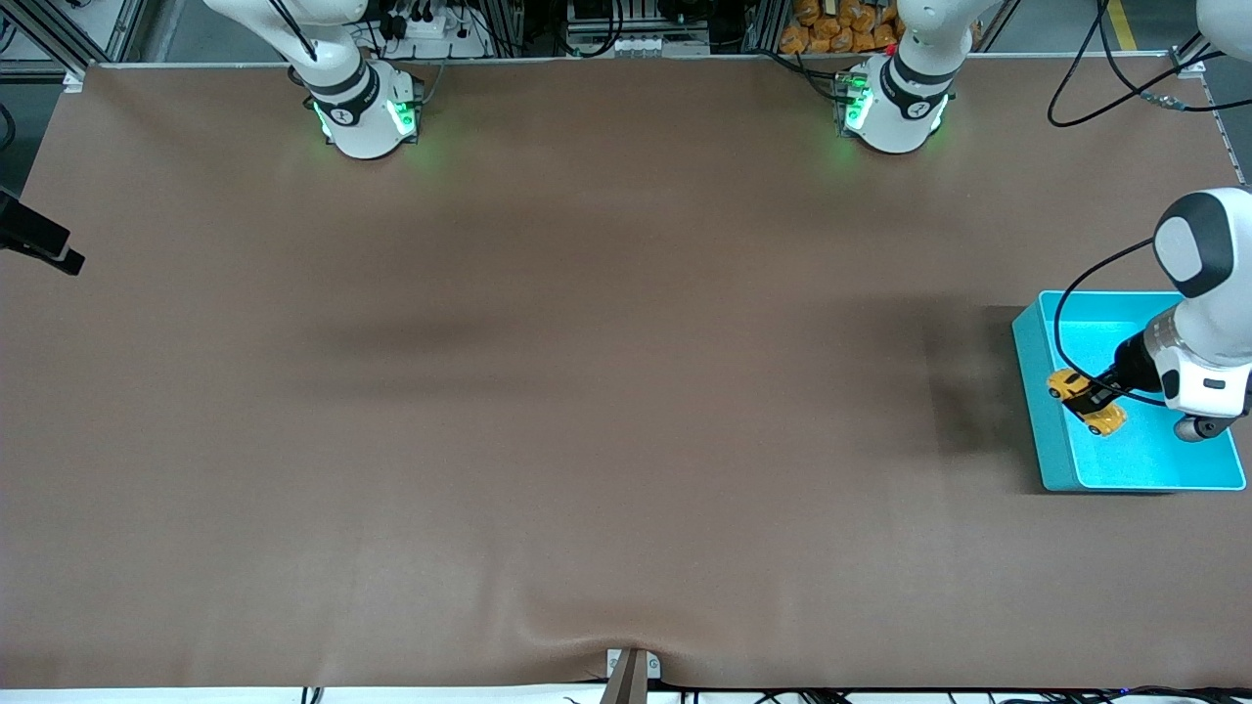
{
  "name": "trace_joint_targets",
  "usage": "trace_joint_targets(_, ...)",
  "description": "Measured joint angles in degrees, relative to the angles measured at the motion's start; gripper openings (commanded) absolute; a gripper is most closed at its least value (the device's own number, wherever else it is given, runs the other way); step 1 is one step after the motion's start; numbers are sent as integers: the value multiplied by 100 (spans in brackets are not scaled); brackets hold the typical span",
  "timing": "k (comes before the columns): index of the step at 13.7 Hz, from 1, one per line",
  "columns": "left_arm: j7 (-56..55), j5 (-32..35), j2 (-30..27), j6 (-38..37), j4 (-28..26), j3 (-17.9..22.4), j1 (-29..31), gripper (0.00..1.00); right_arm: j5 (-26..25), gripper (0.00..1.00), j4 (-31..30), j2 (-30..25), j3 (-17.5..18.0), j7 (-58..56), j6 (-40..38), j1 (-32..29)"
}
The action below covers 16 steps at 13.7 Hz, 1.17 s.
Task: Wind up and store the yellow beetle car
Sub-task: 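Lift the car with the left gripper and carry it over the bin, then lower the car into the bin and open the left gripper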
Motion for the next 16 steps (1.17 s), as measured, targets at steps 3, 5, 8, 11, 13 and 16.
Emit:
trace_joint_targets(3, 1011, 0, 283, 0, 225, 31, 297, 0, 0, 100, -1, 0, 24, 0, -5, 2)
trace_joint_targets(5, 1634, 0, 456, 0, 401, 46, 518, 0, 0, 100, -1, 0, 36, -1, -5, 2)
trace_joint_targets(8, 2484, 0, 767, 0, 703, 162, 647, 0, 2, 100, -1, 0, 43, -1, -5, 2)
trace_joint_targets(11, 3117, 33, 1032, 0, 865, 281, 653, 0, 2, 100, -6, 1, 44, -1, -5, 2)
trace_joint_targets(13, 3305, 263, 1165, 0, 895, 327, 654, 0, 0, 100, -6, 1, 38, -1, -3, 0)
trace_joint_targets(16, 3365, 423, 1353, 0, 924, 344, 652, 0, -1, 100, 7, -3, 20, -3, -3, -65)
